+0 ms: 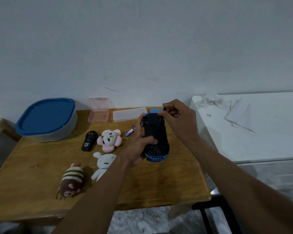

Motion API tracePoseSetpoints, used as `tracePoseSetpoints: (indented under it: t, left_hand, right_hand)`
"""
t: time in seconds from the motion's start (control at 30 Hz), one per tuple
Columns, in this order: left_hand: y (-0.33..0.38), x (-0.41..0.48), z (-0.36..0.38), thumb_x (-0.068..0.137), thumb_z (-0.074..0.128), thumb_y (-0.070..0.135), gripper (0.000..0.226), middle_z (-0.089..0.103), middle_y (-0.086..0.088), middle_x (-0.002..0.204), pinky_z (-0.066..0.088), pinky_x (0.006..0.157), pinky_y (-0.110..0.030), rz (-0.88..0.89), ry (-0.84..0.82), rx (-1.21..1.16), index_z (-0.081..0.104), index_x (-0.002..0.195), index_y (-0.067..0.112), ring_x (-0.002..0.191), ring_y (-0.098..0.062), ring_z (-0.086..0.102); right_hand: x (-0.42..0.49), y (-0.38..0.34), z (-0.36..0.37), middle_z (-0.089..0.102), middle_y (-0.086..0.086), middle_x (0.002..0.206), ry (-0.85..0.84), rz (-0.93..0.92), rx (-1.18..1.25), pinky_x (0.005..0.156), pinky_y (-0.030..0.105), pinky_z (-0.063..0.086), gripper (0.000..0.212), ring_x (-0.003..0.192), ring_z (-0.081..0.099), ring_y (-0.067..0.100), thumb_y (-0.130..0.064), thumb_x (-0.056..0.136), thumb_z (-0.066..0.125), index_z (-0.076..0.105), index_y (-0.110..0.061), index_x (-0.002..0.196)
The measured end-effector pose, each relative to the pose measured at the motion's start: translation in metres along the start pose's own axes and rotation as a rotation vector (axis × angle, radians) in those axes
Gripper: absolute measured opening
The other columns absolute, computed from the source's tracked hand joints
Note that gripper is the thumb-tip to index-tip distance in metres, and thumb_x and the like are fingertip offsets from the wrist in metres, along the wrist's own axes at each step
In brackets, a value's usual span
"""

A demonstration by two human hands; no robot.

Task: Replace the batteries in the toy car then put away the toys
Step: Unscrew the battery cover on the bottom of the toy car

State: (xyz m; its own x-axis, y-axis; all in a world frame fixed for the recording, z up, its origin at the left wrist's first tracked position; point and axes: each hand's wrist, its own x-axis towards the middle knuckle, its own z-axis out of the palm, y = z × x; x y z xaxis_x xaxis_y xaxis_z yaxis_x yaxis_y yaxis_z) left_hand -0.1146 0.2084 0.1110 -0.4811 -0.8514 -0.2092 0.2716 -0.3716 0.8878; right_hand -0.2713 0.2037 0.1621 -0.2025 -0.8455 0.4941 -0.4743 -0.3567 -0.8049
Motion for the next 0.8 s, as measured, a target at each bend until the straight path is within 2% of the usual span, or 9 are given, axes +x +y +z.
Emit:
tracePoseSetpoints:
  t: [0.2,0.3,0.4,0.47,0.57,0.63,0.73,0.8]
  left_hand:
    - [0.0005,0.0005,0.0023,0.071,0.058,-0.008,0.102,0.054,-0.013,0.133,0.053,0.085,-0.051,-0.014,-0.005,0.003,0.023,0.142,0.056,0.113,-0.043,0.058]
    - [-0.0006,0.001,0.0038,0.069,0.059,-0.007,0.102,0.052,-0.013,0.136,0.054,0.083,-0.049,-0.023,-0.001,-0.013,0.025,0.141,0.058,0.116,-0.045,0.056]
    - [-0.0005,0.0011,0.0037,0.069,0.058,-0.008,0.102,0.054,-0.013,0.134,0.053,0.082,-0.048,-0.024,0.007,-0.022,0.026,0.141,0.057,0.116,-0.044,0.056]
    - [0.0003,0.001,0.0034,0.071,0.057,-0.01,0.101,0.055,-0.012,0.131,0.053,0.082,-0.048,-0.022,0.01,-0.02,0.026,0.141,0.056,0.114,-0.043,0.057]
    - [0.002,0.0009,0.0015,0.082,0.049,-0.019,0.099,0.057,-0.01,0.128,0.053,0.082,-0.048,-0.014,0.019,-0.011,0.024,0.144,0.053,0.11,-0.04,0.059]
    - [0.0017,0.0012,0.0001,0.083,0.047,-0.021,0.098,0.059,-0.008,0.126,0.052,0.083,-0.049,-0.008,0.024,0.0,0.023,0.145,0.052,0.107,-0.039,0.061]
    - [0.0013,0.0007,-0.0015,0.081,0.05,-0.02,0.099,0.059,-0.012,0.127,0.053,0.081,-0.046,-0.006,0.029,0.01,0.024,0.144,0.052,0.105,-0.036,0.062]
    - [-0.0006,0.0005,-0.0023,0.079,0.052,-0.018,0.099,0.058,-0.013,0.129,0.054,0.081,-0.046,-0.015,0.036,0.005,0.026,0.143,0.054,0.107,-0.037,0.061]
  right_hand:
    - [0.001,0.0005,0.0008,0.067,-0.007,0.077,-0.003,-0.01,-0.019,0.068,0.016,0.054,0.012,0.073,0.065,0.007,-0.012,0.08,0.075,0.07,-0.01,0.091]
    - [0.0015,-0.0006,0.0024,0.07,-0.008,0.087,-0.037,-0.03,-0.05,0.075,0.022,0.058,0.017,0.081,0.068,0.006,-0.012,0.084,0.071,0.071,-0.01,0.101]
    - [0.0008,0.0008,0.0025,0.073,-0.002,0.094,-0.058,-0.052,-0.067,0.08,0.026,0.059,0.023,0.087,0.069,0.009,-0.01,0.086,0.066,0.069,-0.009,0.109]
    - [0.0005,0.0018,0.0021,0.073,0.0,0.094,-0.053,-0.065,-0.082,0.079,0.025,0.059,0.024,0.086,0.07,0.009,-0.011,0.086,0.066,0.069,-0.01,0.11]
    - [0.0002,0.0026,0.0033,0.073,0.0,0.089,-0.004,-0.086,-0.097,0.071,0.014,0.055,0.023,0.076,0.067,0.005,-0.018,0.082,0.073,0.072,-0.01,0.104]
    - [0.0005,0.0045,0.0029,0.073,0.0,0.09,0.025,-0.073,-0.119,0.07,0.009,0.051,0.021,0.076,0.065,0.002,-0.019,0.082,0.073,0.072,-0.012,0.103]
    - [0.0,0.0065,0.0018,0.073,0.002,0.101,-0.016,-0.072,-0.148,0.082,0.018,0.055,0.027,0.089,0.068,0.009,-0.012,0.088,0.065,0.068,-0.011,0.114]
    - [-0.0013,0.0054,0.002,0.073,0.002,0.105,-0.056,-0.075,-0.138,0.083,0.02,0.055,0.03,0.092,0.068,0.01,-0.01,0.089,0.063,0.066,-0.011,0.119]
